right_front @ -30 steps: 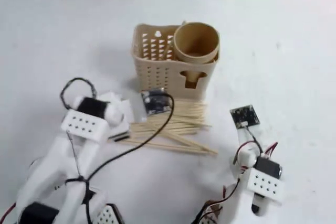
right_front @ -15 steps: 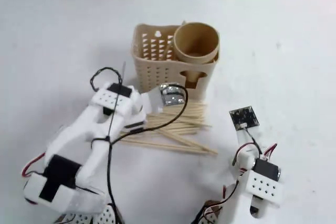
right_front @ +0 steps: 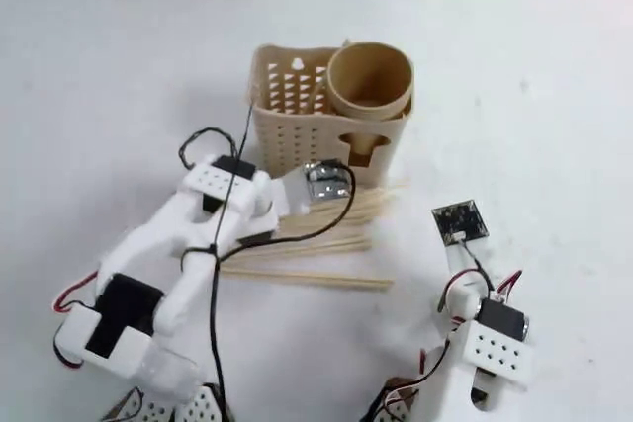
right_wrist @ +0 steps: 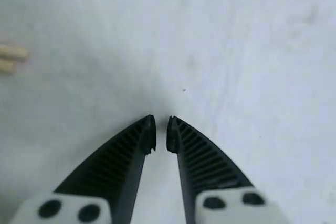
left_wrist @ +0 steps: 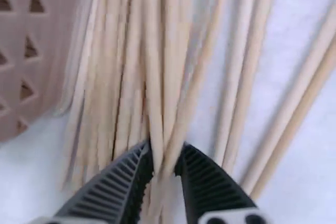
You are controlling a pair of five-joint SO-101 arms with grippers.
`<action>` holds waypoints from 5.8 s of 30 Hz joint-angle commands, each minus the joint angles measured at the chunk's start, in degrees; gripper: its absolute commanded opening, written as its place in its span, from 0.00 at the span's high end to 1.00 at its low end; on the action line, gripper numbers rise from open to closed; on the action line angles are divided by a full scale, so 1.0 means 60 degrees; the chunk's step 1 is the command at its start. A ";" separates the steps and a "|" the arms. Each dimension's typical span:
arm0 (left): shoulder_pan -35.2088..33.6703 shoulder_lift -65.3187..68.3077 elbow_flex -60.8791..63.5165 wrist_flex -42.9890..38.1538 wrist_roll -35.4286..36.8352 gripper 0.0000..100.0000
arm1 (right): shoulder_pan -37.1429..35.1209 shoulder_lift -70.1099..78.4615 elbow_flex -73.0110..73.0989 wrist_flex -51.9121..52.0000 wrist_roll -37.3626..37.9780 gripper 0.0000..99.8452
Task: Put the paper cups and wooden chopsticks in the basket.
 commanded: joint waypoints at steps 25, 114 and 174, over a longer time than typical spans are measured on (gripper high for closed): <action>-0.3612 -0.3465 0.1070 0.2286 -0.2359 0.87 | 0.0081 -0.0095 0.0044 -0.0300 0.0015 0.95; 0.0037 -0.6454 -0.7648 0.4952 0.3136 0.98 | 0.0081 -0.0095 0.0059 -0.0300 0.0029 0.95; 0.1179 -0.5912 -0.1963 0.6593 0.0674 0.90 | 0.0022 -0.0095 0.0073 -0.0300 0.0088 0.95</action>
